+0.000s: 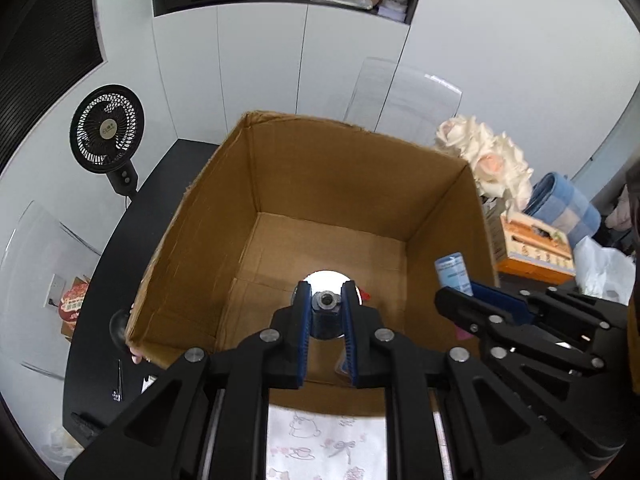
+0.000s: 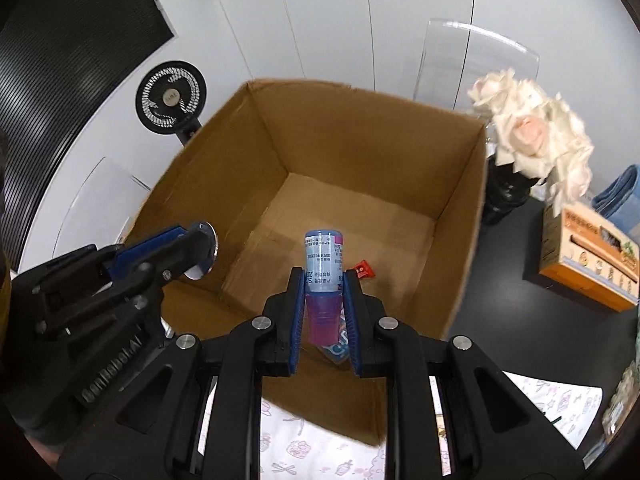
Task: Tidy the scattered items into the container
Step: 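Open the right tool to drop the tube into the box while the left tool drops the disc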
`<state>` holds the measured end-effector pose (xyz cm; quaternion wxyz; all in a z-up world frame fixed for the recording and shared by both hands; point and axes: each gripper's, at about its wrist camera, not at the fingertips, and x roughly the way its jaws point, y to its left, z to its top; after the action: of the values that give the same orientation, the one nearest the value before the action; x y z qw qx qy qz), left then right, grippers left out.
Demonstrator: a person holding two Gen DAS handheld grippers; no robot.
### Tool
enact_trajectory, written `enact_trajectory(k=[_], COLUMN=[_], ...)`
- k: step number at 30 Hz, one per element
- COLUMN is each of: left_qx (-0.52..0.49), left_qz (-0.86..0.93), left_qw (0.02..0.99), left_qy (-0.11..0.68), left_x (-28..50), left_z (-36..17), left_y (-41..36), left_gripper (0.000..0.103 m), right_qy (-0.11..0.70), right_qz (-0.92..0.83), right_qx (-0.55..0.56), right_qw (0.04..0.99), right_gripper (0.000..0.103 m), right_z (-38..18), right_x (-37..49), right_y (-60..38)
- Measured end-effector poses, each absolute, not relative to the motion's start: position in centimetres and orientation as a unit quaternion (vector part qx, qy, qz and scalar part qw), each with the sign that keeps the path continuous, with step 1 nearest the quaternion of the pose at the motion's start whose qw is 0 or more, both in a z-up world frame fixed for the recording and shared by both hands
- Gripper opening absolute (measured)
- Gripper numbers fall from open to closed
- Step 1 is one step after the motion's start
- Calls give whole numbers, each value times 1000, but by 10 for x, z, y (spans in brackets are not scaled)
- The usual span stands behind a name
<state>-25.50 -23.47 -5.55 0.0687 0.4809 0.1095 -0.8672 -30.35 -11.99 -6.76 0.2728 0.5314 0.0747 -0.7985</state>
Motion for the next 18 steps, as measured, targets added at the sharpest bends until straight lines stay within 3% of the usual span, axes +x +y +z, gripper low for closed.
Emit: enact_trajectory(k=[18], left_qx=[507], left_qz=[-847], left_qw=[69], left_qy=[146], left_x=[-269], left_z=[-86], left_y=[-249], left_gripper=[15], right_qy=[89], right_qz=[-780], right_qx=[561], right_qw=[263], right_gripper=[21], right_z=[-94], right_x=[-324], right_y=[-121])
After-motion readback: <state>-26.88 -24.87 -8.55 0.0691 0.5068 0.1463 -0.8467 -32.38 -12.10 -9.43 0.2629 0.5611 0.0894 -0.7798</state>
